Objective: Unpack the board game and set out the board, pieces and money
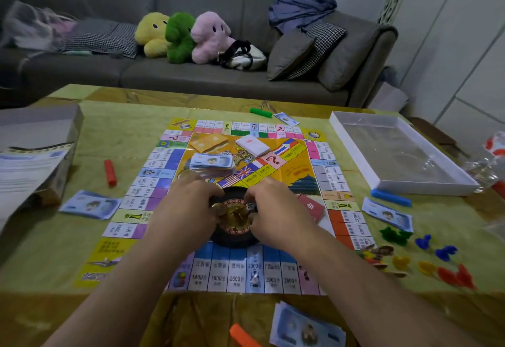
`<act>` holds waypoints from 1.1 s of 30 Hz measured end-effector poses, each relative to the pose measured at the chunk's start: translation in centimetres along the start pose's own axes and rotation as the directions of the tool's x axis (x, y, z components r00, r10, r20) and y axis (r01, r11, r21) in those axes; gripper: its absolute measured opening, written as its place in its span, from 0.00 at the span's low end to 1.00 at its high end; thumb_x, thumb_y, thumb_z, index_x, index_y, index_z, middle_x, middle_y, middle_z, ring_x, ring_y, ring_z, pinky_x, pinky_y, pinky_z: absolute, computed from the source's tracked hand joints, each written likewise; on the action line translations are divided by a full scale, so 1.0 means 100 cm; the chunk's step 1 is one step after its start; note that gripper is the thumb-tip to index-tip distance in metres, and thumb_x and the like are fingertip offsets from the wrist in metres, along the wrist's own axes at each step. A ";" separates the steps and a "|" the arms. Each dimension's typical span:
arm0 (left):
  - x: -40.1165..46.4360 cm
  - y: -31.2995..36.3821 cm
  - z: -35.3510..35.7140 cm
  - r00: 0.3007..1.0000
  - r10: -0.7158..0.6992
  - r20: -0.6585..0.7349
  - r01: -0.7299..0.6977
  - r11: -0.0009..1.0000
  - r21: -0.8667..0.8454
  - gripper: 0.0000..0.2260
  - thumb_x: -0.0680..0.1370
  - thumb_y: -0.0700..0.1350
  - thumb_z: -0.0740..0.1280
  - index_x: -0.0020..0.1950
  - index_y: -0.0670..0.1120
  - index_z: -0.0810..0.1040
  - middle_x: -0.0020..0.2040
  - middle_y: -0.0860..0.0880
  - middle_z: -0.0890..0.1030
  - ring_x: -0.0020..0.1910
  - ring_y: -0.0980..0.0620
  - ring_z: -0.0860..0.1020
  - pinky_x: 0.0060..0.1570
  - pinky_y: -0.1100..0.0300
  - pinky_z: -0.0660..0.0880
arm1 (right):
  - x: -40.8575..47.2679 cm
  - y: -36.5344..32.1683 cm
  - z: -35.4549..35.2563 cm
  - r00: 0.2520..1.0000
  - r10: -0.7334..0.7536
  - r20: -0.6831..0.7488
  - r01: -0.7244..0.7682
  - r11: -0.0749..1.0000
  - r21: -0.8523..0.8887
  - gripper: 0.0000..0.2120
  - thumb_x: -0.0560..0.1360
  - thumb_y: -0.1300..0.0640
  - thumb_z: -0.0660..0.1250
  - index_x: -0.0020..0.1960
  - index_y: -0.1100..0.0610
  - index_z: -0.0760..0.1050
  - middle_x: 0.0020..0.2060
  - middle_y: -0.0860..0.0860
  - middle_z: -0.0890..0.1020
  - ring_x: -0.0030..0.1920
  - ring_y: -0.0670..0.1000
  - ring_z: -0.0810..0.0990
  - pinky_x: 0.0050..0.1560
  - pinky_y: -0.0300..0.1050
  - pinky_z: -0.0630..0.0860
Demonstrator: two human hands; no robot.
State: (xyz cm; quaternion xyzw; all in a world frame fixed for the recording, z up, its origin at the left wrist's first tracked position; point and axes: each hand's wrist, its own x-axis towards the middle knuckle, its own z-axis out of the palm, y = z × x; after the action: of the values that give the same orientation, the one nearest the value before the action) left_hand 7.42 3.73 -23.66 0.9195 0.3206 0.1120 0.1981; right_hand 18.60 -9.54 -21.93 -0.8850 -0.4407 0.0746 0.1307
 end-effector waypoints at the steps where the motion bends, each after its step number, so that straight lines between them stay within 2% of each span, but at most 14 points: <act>1: 0.000 0.000 0.003 1.000 0.007 0.007 -0.007 1.000 0.012 0.15 0.79 0.48 0.72 0.66 0.57 0.81 0.60 0.52 0.72 0.63 0.48 0.73 0.59 0.46 0.78 | 0.000 0.001 0.002 1.000 0.006 -0.015 -0.006 1.000 -0.007 0.19 0.74 0.59 0.76 0.65 0.54 0.81 0.62 0.53 0.75 0.60 0.56 0.76 0.56 0.56 0.82; 6: 0.001 -0.001 0.011 1.000 0.018 -0.003 -0.017 0.998 0.053 0.15 0.79 0.49 0.72 0.66 0.57 0.82 0.60 0.53 0.72 0.64 0.48 0.72 0.58 0.46 0.79 | 0.000 0.003 0.006 0.998 0.003 -0.067 -0.004 1.000 -0.007 0.18 0.74 0.59 0.78 0.63 0.53 0.82 0.60 0.53 0.77 0.59 0.56 0.78 0.55 0.55 0.82; 14: 0.001 0.007 0.008 0.999 -0.028 -0.016 0.028 0.998 0.051 0.07 0.78 0.47 0.72 0.54 0.53 0.80 0.59 0.51 0.73 0.63 0.47 0.71 0.57 0.46 0.78 | -0.002 0.004 0.008 0.997 -0.001 -0.074 0.001 1.000 0.009 0.20 0.74 0.58 0.78 0.65 0.54 0.81 0.61 0.52 0.77 0.60 0.55 0.77 0.57 0.54 0.82; 16: 0.000 0.008 0.006 0.999 -0.047 -0.024 0.047 0.999 0.016 0.05 0.77 0.45 0.72 0.49 0.53 0.77 0.55 0.52 0.75 0.58 0.48 0.74 0.53 0.47 0.79 | -0.002 0.005 0.009 0.997 -0.004 -0.079 0.005 1.000 0.014 0.20 0.74 0.58 0.78 0.65 0.54 0.80 0.61 0.52 0.76 0.61 0.55 0.77 0.57 0.55 0.82; 19: -0.001 0.010 0.001 0.992 -0.112 -0.056 0.106 0.989 -0.099 0.07 0.77 0.43 0.71 0.44 0.54 0.76 0.47 0.53 0.80 0.44 0.50 0.80 0.42 0.50 0.81 | -0.002 0.008 0.009 0.994 0.009 -0.108 -0.004 0.999 0.046 0.17 0.76 0.57 0.77 0.64 0.53 0.80 0.60 0.51 0.76 0.61 0.54 0.76 0.57 0.54 0.81; 22: -0.003 0.020 -0.012 0.983 -0.150 -0.108 0.116 0.955 -0.272 0.06 0.77 0.44 0.73 0.42 0.53 0.80 0.42 0.53 0.84 0.40 0.56 0.80 0.33 0.60 0.74 | -0.007 0.013 0.001 0.975 0.039 -0.218 0.000 0.985 0.173 0.08 0.80 0.55 0.72 0.59 0.51 0.80 0.56 0.48 0.77 0.56 0.51 0.77 0.52 0.50 0.80; 24: -0.008 0.033 -0.020 0.980 -0.194 -0.053 0.138 0.842 -0.521 0.04 0.76 0.44 0.76 0.43 0.51 0.84 0.39 0.51 0.86 0.39 0.54 0.84 0.36 0.60 0.78 | -0.017 0.013 -0.008 0.946 0.046 -0.320 0.075 0.931 0.357 0.03 0.80 0.54 0.72 0.54 0.49 0.81 0.51 0.45 0.79 0.51 0.45 0.78 0.48 0.42 0.78; 26: -0.017 0.047 -0.023 0.970 -0.218 0.108 0.223 0.622 -0.751 0.03 0.76 0.40 0.76 0.42 0.46 0.86 0.38 0.47 0.88 0.39 0.50 0.87 0.43 0.54 0.83 | -0.031 0.009 -0.017 0.944 0.036 -0.327 0.143 0.850 0.506 0.03 0.80 0.54 0.73 0.52 0.47 0.81 0.48 0.42 0.82 0.49 0.42 0.80 0.43 0.33 0.78; 29: -0.031 0.066 -0.016 0.928 -0.194 0.318 0.367 0.319 -0.874 0.03 0.76 0.37 0.74 0.43 0.40 0.86 0.42 0.37 0.87 0.43 0.41 0.88 0.51 0.48 0.82 | -0.053 0.017 -0.028 0.963 0.049 -0.265 0.127 0.786 0.605 0.04 0.79 0.57 0.74 0.52 0.48 0.83 0.44 0.43 0.85 0.47 0.40 0.83 0.44 0.34 0.81; 31: -0.038 0.076 -0.010 0.908 -0.177 0.379 0.412 0.219 -0.884 0.04 0.76 0.36 0.73 0.42 0.39 0.87 0.44 0.34 0.87 0.44 0.38 0.87 0.52 0.48 0.81 | -0.064 0.025 -0.031 0.968 0.119 -0.222 0.061 0.745 0.664 0.06 0.78 0.58 0.75 0.52 0.48 0.84 0.43 0.43 0.86 0.45 0.41 0.85 0.43 0.37 0.83; 33: -0.044 0.088 -0.006 0.912 -0.146 0.384 0.408 0.213 -0.888 0.04 0.75 0.36 0.73 0.43 0.39 0.87 0.45 0.35 0.87 0.44 0.39 0.88 0.48 0.51 0.82 | -0.073 0.036 -0.034 0.963 0.199 -0.183 -0.018 0.723 0.690 0.08 0.76 0.59 0.77 0.51 0.47 0.85 0.42 0.43 0.87 0.45 0.40 0.86 0.46 0.41 0.85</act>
State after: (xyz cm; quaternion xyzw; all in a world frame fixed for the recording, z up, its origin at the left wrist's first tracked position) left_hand 8.61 -5.23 -19.66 0.5446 0.3232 0.1432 0.7605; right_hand 17.82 -18.08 -19.60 -0.8013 -0.3098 0.1295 0.4951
